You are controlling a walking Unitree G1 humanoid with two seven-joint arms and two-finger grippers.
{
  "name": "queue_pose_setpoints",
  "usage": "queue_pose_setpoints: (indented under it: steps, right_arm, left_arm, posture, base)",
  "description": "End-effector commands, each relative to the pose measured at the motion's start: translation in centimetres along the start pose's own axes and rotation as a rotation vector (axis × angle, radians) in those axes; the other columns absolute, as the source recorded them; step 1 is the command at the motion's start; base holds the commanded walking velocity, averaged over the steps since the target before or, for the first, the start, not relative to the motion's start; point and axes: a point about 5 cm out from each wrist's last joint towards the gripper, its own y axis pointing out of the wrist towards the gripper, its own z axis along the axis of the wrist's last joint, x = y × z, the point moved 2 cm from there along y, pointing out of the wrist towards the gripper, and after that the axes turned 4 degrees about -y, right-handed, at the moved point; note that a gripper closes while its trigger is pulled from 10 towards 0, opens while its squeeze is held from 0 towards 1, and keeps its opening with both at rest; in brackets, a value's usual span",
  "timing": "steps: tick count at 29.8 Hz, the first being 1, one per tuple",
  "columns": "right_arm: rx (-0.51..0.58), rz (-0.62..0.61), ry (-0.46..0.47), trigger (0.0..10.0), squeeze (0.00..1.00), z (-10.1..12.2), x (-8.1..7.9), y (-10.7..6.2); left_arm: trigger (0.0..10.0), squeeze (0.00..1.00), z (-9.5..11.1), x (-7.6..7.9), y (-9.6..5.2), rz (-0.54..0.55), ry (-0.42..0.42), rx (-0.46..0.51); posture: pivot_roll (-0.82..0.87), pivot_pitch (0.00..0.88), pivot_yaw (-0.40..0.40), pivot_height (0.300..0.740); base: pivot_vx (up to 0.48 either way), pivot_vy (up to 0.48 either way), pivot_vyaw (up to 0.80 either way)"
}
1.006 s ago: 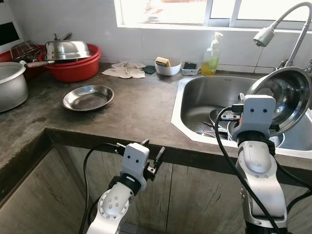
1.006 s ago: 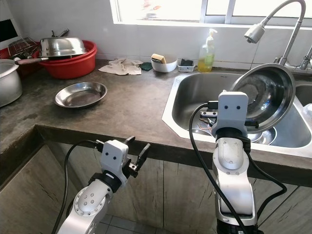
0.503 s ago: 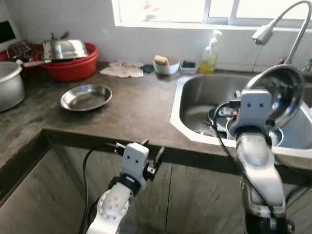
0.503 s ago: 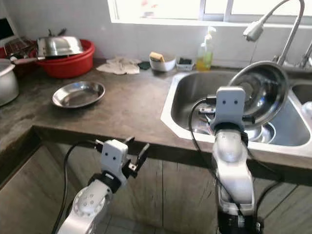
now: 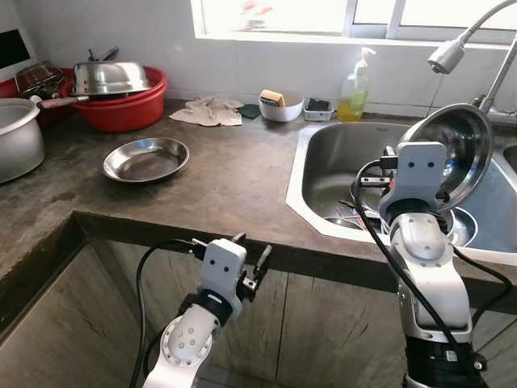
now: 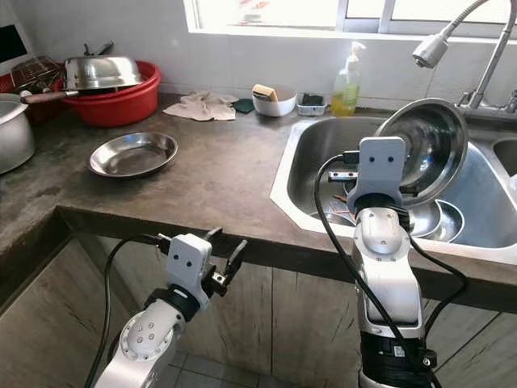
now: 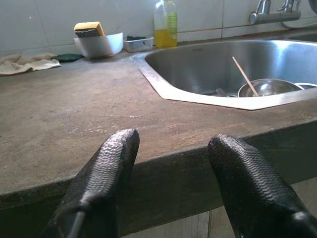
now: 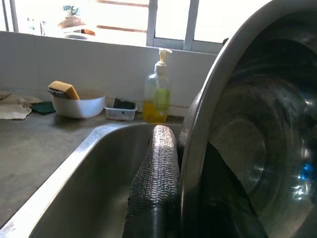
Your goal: Kitchen organization
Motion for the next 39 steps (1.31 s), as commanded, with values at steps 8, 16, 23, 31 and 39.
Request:
queue_pose_setpoints:
  steps: [8, 16, 23, 31, 39]
  right_arm:
    - [0.005, 0.024, 0.015, 10.0, 0.00, 0.5, -0.1, 0.4]
    - [0.007, 0.033, 0.018, 10.0, 0.00, 0.7, -0.2, 0.5]
    - [-0.045, 0.067, -0.004, 10.0, 0.00, 0.3, -0.4, 1.1]
    - [-0.161, 0.167, -0.042, 10.0, 0.00, -0.5, -1.1, 3.1]
    - [-0.388, 0.295, -0.088, 10.0, 0.00, -2.7, -1.1, 6.4]
  left_arm:
    - [10.0, 0.00, 0.3, -0.1, 0.1, -0.005, 0.029, 0.001]
    - [10.0, 0.00, 0.2, -0.4, 0.1, 0.011, 0.007, -0.004]
    - [10.0, 0.00, 0.2, -0.3, 0.1, 0.015, -0.004, -0.007]
    - [10.0, 0.00, 0.1, -0.1, 0.0, 0.013, -0.013, -0.012]
    - [10.0, 0.00, 0.1, 0.4, -0.6, 0.012, -0.024, -0.021]
  posture:
    - [0.03, 0.013, -0.016, 0.740]
    - [0.03, 0.019, -0.017, 0.740]
    - [0.02, 0.026, -0.022, 0.740]
    - [0.02, 0.042, -0.025, 0.740]
    - [0.03, 0.084, -0.039, 0.740]
  base:
    - [0.328, -0.342, 0.00]
    - [0.398, 0.000, 0.00]
    - [0.000, 0.000, 0.00]
    - [0.000, 0.000, 0.00]
    - [0.000, 0.000, 0.00]
